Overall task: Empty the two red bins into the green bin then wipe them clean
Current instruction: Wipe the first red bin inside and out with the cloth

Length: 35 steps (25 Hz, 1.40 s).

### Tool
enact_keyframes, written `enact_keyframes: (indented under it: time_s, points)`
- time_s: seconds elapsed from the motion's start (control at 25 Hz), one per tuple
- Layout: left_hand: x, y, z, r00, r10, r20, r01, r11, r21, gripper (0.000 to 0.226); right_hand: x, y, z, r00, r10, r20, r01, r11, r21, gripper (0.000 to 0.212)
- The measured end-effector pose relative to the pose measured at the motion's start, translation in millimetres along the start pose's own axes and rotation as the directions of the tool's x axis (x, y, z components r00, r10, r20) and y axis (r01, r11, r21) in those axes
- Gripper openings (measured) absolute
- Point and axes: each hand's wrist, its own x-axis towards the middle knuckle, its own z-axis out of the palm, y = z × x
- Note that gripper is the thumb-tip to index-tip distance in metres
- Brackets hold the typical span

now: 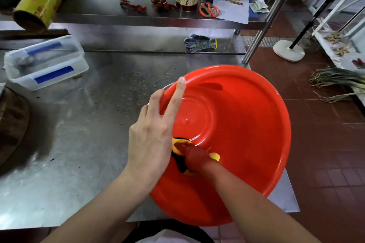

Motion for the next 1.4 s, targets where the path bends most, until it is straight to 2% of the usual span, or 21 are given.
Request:
enact_keyframes:
  time_s: [0.32, 0.4, 0.52, 0.76, 0.92, 1.04, 1.24, 1.4]
  points:
    - [-3.2, 5.9, 3.3, 0.999, -0.003, -0.034, 0.004, 0.999, 0.052, 0.101, -74.3, -2.2, -19.2, 0.995, -0.035, 0.091, 0.033, 0.999, 0.015, 0.065]
    - [-2.8, 6.3, 3.5, 0.999, -0.011, -0.038, 0.012, 0.999, 0.051, 0.100, -106.9, -2.0, -28.1, 0.992, -0.064, 0.107, 0.069, 0.997, -0.040, 0.066]
    - [-3.9, 6.5, 3.7, 0.999, -0.021, -0.047, 0.023, 0.998, 0.051, 0.097, -153.6, -0.9, -35.0, 0.995, -0.064, 0.075, 0.072, 0.991, -0.112, 0.074]
    - [-1.6, 11.6, 4.9, 0.998, -0.035, -0.056, 0.038, 0.997, 0.063, 0.097, -189.3, 10.7, -36.4, 0.997, -0.065, 0.046, 0.071, 0.985, -0.159, 0.070]
    - [-3.5, 21.0, 3.9, 0.998, -0.013, -0.054, 0.017, 0.997, 0.072, 0.097, -147.8, 19.4, -27.0, 0.996, 0.065, 0.060, -0.048, 0.968, -0.247, 0.059]
    - [-3.7, 22.9, 3.9, 0.999, -0.011, -0.050, 0.015, 0.997, 0.069, 0.097, -103.2, 25.0, -24.9, 0.983, 0.148, 0.105, -0.114, 0.953, -0.279, 0.061]
    - [-2.8, 16.5, 5.9, 1.000, -0.007, -0.027, 0.008, 0.998, 0.055, 0.098, -41.7, 31.7, -18.4, 0.989, 0.141, 0.052, -0.115, 0.932, -0.343, 0.057]
    - [3.1, 12.6, 4.4, 0.999, 0.050, -0.016, -0.047, 0.986, 0.160, 0.100, -12.2, 32.1, -25.9, 1.000, 0.011, -0.004, -0.011, 0.907, -0.420, 0.048]
